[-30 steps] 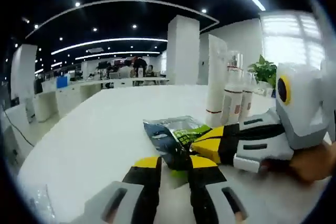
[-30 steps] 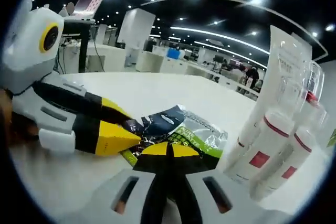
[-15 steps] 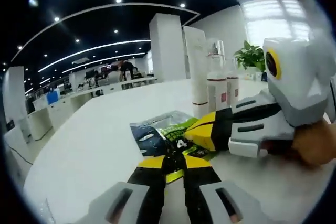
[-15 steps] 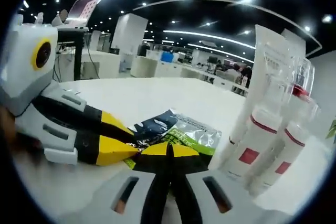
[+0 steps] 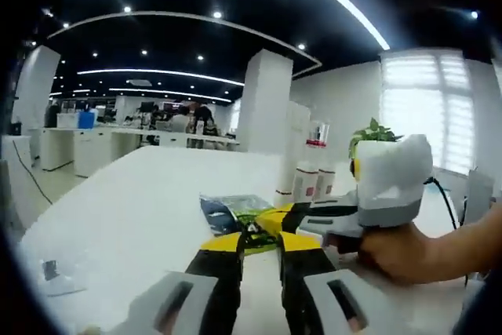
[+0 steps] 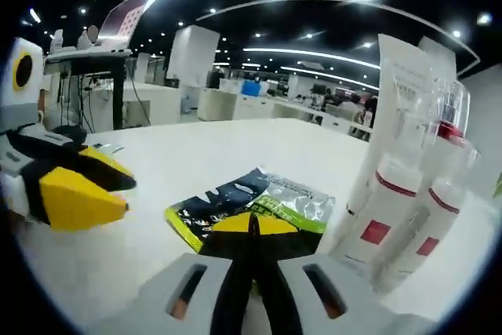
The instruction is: Arrange the skincare products in the storage area until every visible bottle or jar stands upright without overlapping.
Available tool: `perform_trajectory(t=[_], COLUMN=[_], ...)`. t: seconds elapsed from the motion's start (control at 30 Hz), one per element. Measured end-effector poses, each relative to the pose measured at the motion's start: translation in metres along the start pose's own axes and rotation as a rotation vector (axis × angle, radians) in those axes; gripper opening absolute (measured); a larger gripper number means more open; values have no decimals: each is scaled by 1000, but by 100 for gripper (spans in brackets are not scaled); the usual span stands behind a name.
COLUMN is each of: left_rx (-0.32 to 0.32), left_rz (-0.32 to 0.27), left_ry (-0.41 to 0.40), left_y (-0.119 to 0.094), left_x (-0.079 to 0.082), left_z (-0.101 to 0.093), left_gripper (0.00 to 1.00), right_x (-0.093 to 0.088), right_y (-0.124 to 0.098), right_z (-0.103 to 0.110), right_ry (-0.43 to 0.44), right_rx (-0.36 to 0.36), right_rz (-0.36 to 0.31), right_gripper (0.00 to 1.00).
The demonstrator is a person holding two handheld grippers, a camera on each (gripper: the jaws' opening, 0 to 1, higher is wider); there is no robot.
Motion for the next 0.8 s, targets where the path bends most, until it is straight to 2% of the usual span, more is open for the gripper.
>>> perform_trajectory(t=[0.03,0.07,0.1,0.17,0.2,0.27,0.33,0.4,0.47,0.53,0.57,0.63,0.8], left_rx=[-1,1,26,36,72,73,101,135,178,163,129,112,-26], left_rz=[-16,-15,-8,-4,5,83,120,145,148,148,193,199,288], left_ry=[-13,-14,3,37,80,136,200,223,175,171,175,177,212], left_y=[-13,-18,-34,-42,-52,-71,-87,-99,-109,-111,-113,-110,-104], left_x=[4,5,7,9,11,8,7,6,9,11,9,10,8], left_z=[-3,-4,-2,1,9,23,41,55,69,78,81,85,85], left_gripper=[25,28,32,40,44,51,55,55,56,58,59,61,61], right_x=[0,0,1,1,2,2,1,2,2,2,1,1,2], right_y=[0,0,0,0,-1,-2,-2,-2,-2,-2,-2,-2,-3], right_z=[1,1,2,2,2,2,3,3,3,3,3,5,5], right_ry=[5,6,-6,-9,0,15,12,13,17,19,19,15,19], right_rx=[6,8,14,13,14,17,22,23,23,26,28,36,38], right_rz=[-2,-3,-5,-7,-13,-14,-11,-15,-16,-16,-13,-13,-16], right_gripper=[0,0,0,0,0,0,0,0,0,0,0,0,0])
Point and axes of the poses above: the point that each gripper's makers call its tool centre point, and the gripper's own axes: y roughly forward along the fingers, z roughly to its left, x roughly out of its top, the point moved 7 cm from there along -y, roughly backward along the fingers, and after that the axes turned 11 degrees about -z, right-handed, at the moved point
